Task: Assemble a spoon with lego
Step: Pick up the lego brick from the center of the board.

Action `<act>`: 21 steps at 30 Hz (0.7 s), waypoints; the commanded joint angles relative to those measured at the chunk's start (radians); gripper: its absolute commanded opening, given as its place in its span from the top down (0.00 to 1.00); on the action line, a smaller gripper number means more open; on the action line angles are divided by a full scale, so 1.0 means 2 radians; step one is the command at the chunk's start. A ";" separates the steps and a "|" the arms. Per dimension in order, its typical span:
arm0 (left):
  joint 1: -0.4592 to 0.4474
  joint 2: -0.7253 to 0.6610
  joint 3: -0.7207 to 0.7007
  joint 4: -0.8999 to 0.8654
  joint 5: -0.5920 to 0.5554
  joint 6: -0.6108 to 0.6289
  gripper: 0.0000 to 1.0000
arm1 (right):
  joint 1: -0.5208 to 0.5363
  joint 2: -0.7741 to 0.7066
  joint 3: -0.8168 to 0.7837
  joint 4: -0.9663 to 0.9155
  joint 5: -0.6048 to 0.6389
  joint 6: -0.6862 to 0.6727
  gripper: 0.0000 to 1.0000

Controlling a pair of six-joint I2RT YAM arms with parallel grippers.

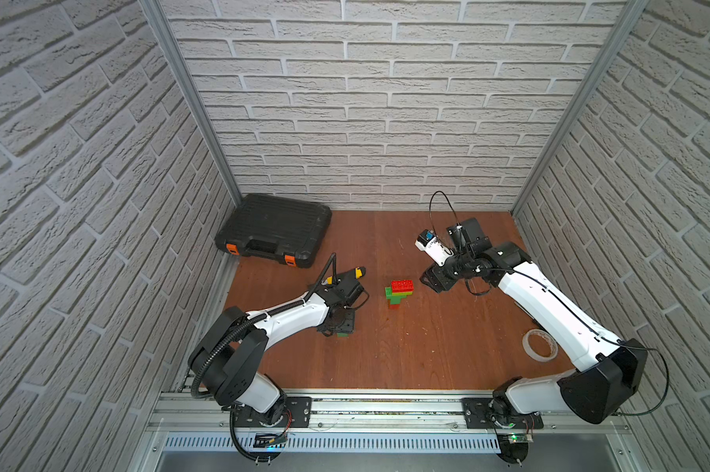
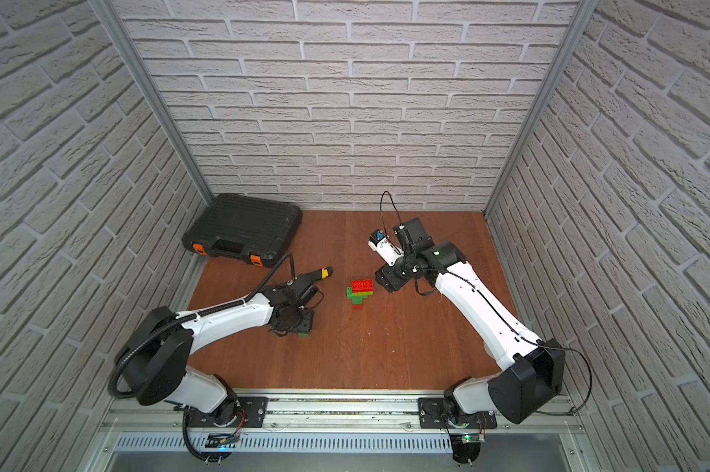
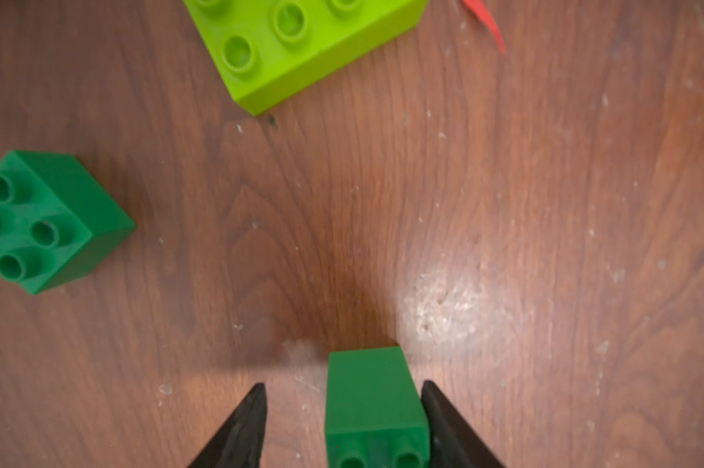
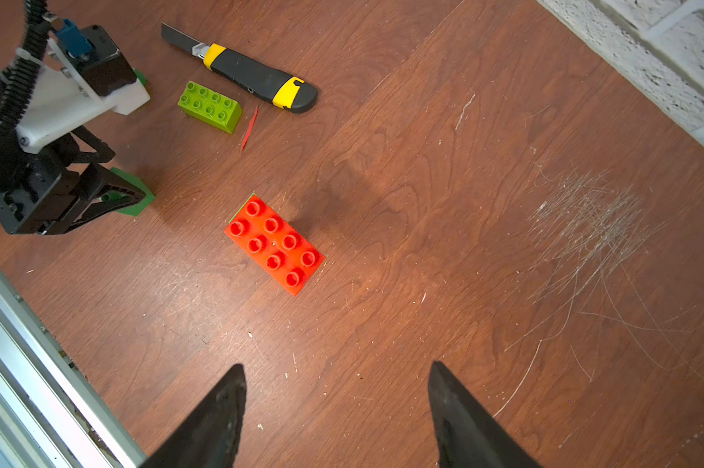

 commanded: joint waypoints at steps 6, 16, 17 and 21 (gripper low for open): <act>-0.001 -0.014 -0.018 0.020 0.028 -0.003 0.52 | -0.005 -0.010 -0.006 0.003 -0.010 -0.003 0.29; -0.001 -0.019 -0.019 0.017 0.030 0.003 0.62 | -0.010 -0.005 -0.008 0.009 -0.027 0.004 0.29; -0.002 -0.020 -0.019 0.016 0.030 0.004 0.61 | -0.011 -0.005 -0.007 0.009 -0.029 0.004 0.29; -0.002 -0.022 -0.018 0.009 0.027 0.007 0.55 | -0.013 -0.003 -0.007 0.010 -0.035 0.006 0.29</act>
